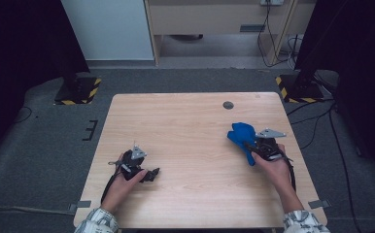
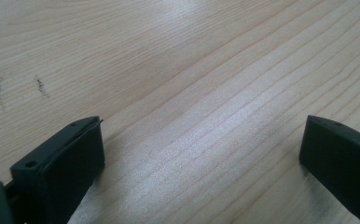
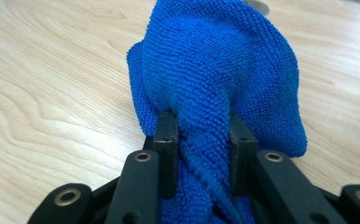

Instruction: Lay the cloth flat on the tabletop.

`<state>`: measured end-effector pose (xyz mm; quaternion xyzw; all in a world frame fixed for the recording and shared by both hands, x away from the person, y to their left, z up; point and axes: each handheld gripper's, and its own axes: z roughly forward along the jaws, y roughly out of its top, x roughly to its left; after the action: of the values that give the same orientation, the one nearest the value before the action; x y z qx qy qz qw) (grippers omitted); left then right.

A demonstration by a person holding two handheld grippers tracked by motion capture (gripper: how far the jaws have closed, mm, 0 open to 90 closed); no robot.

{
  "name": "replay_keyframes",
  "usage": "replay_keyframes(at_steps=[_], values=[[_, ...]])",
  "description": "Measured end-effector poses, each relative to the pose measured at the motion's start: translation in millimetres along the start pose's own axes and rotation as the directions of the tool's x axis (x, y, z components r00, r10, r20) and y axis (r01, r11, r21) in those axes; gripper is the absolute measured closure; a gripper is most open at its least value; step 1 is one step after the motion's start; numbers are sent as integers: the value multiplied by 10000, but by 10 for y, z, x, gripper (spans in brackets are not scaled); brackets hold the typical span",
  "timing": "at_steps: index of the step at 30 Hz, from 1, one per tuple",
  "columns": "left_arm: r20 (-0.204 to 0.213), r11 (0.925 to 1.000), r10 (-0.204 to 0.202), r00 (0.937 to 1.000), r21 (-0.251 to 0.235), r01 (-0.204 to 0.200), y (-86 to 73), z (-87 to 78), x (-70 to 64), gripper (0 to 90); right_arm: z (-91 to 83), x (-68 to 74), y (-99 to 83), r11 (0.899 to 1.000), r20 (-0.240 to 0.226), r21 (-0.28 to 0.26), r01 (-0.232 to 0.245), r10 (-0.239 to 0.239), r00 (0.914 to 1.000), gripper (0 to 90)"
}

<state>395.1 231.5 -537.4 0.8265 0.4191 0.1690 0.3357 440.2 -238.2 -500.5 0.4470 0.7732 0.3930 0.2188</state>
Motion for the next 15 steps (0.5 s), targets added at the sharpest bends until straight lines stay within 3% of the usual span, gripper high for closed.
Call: replay_keyframes(at_steps=[15], values=[[5, 10000, 1, 10000, 0, -1, 0, 0, 0, 0, -178, 16, 118, 9978, -59, -660, -99, 95, 9999, 712]])
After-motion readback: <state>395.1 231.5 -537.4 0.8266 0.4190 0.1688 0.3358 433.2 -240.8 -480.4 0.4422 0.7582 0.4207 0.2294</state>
